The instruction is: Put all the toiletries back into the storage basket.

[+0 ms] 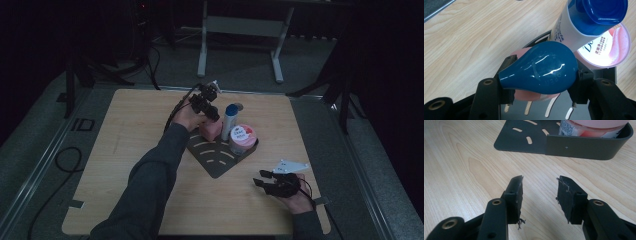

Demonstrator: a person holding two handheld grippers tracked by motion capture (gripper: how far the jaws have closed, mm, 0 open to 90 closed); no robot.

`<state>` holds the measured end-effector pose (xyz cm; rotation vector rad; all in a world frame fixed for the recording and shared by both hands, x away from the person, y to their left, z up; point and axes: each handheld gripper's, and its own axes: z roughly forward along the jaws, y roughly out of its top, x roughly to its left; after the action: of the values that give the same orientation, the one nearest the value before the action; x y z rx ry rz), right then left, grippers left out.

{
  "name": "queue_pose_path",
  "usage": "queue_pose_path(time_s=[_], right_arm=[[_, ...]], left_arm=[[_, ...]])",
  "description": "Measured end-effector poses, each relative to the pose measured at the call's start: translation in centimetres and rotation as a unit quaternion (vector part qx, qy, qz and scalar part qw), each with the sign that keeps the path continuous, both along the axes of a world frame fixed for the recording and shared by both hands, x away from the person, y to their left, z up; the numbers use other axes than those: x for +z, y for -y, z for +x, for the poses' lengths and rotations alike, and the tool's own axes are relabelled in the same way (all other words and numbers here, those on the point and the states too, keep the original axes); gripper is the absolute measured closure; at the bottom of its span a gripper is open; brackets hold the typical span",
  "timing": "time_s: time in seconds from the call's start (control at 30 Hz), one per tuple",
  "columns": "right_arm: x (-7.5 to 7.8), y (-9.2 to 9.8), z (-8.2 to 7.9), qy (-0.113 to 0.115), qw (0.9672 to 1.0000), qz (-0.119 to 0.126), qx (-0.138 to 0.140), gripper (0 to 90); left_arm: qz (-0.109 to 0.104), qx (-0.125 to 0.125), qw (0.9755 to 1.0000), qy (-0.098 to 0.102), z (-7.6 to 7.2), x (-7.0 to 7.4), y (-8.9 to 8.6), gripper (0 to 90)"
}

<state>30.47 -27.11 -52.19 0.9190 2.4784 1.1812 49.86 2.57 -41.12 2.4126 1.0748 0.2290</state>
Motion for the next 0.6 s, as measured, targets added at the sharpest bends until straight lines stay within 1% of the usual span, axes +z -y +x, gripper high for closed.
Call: queue_pose_path(time_s=[0.23, 0.33, 0.47, 0.6], right_arm=[[0.01, 0.06, 0.01, 0.000, 1.0000, 0.000, 0.000, 54.7], [0.00, 0.06, 0.03, 0.000, 1.0000, 0.000, 0.000, 54.7], [0.01, 0.00, 0.05, 0.000, 1.0000, 0.000, 0.001, 54.7], [0.03, 0.01, 0.05, 0.001, 1.0000, 0.000, 0.002, 54.7]], left_arm=[[0.001, 0.004, 1.0000, -0.004, 0.17, -0.23, 0.16, 47.6], [-0.001, 0.007, 0.9999, -0.007, 0.23, -0.35, 0.17, 47.6], [0.003, 0.010, 0.9999, -0.010, 0.34, -0.63, 0.31, 47.6], [0.001, 0.014, 0.9998, -0.014, 0.50, -0.98, 0.35, 47.6]])
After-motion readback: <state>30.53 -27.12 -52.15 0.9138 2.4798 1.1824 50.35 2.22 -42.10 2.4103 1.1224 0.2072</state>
